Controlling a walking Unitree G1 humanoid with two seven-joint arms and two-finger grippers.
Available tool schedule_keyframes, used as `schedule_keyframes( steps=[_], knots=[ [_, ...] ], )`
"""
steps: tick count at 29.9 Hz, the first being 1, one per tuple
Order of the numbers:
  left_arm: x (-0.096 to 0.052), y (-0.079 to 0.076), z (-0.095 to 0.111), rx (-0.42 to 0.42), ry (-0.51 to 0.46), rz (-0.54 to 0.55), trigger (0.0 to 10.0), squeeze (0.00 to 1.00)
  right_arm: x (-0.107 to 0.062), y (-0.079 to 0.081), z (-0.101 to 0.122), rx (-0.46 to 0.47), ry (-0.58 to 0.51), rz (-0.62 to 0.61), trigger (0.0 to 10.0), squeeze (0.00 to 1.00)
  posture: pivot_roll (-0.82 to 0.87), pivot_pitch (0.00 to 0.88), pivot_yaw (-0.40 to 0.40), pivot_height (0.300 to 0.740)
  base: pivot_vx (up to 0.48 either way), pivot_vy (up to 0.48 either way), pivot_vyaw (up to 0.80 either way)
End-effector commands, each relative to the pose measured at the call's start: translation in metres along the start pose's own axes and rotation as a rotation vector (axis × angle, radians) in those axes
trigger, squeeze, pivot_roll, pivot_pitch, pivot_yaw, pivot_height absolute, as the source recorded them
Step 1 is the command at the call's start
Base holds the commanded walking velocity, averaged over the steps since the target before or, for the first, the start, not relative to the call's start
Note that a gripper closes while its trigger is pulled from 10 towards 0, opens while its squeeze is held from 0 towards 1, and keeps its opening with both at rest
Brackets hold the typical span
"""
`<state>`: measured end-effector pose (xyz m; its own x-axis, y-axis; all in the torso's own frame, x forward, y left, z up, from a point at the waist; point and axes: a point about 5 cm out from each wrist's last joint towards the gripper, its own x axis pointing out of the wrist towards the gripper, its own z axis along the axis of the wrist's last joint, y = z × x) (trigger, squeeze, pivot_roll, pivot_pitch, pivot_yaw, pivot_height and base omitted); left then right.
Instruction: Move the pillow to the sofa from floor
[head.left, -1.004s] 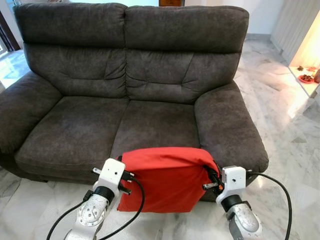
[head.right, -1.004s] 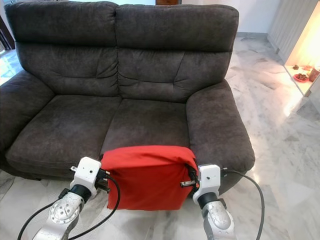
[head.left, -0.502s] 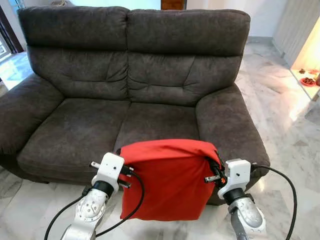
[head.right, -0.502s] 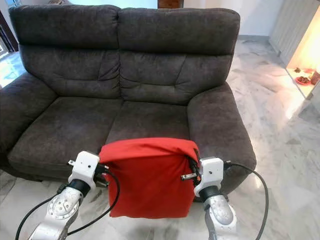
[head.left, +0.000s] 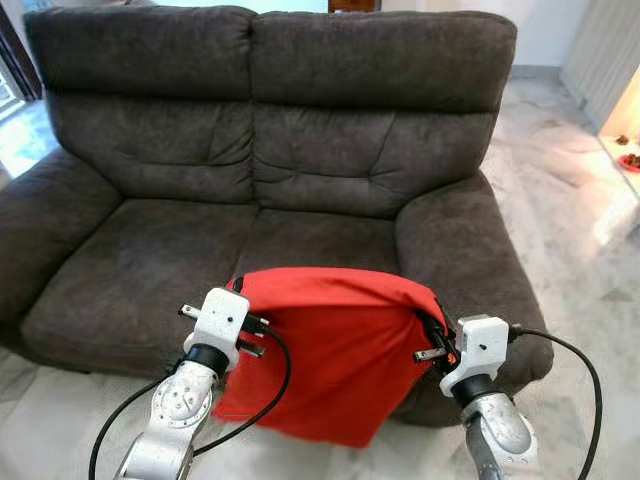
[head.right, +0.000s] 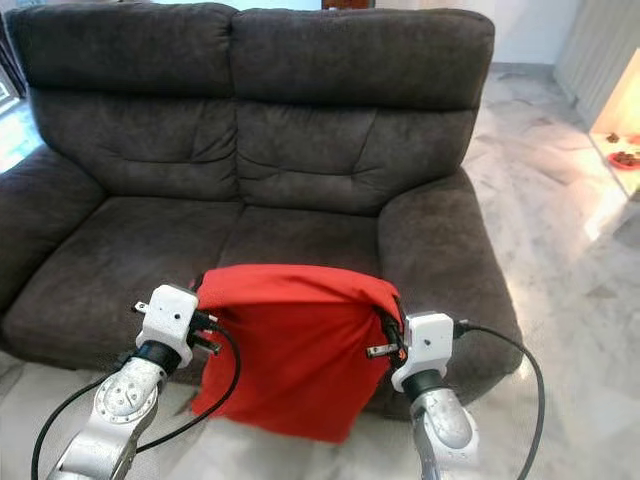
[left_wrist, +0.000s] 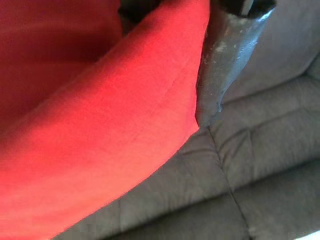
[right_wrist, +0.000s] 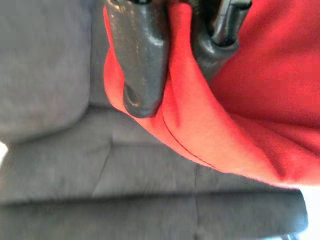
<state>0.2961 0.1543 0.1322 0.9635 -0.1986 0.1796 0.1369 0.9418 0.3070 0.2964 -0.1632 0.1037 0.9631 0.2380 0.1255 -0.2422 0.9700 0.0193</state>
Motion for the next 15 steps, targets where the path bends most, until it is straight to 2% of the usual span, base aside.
schedule_keyframes(
  steps=[1,10,12,15],
  knots=[
    [0.003,0.037,0.019,0.028,-0.079,0.160,10.0,0.00,0.004,-0.018,0.026,0.011,-0.110,-0.099,10.0,0.00,0.01,0.100,0.027,0.740,0.349,0.000,0.00],
    [0.012,0.060,0.042,0.034,-0.145,0.221,10.0,0.00,0.009,-0.009,0.046,0.001,-0.177,-0.058,10.0,0.00,0.01,0.096,0.026,0.740,0.351,0.000,0.00],
    [0.014,0.069,0.054,0.044,-0.180,0.246,10.0,0.00,0.014,-0.006,0.065,0.000,-0.245,-0.039,10.0,0.00,0.01,0.096,0.026,0.740,0.351,0.000,0.00],
    [0.015,0.074,0.063,0.057,-0.206,0.259,10.0,0.00,0.017,-0.002,0.077,-0.006,-0.283,-0.016,10.0,0.00,0.01,0.095,0.026,0.740,0.349,0.000,0.00]
  ],
)
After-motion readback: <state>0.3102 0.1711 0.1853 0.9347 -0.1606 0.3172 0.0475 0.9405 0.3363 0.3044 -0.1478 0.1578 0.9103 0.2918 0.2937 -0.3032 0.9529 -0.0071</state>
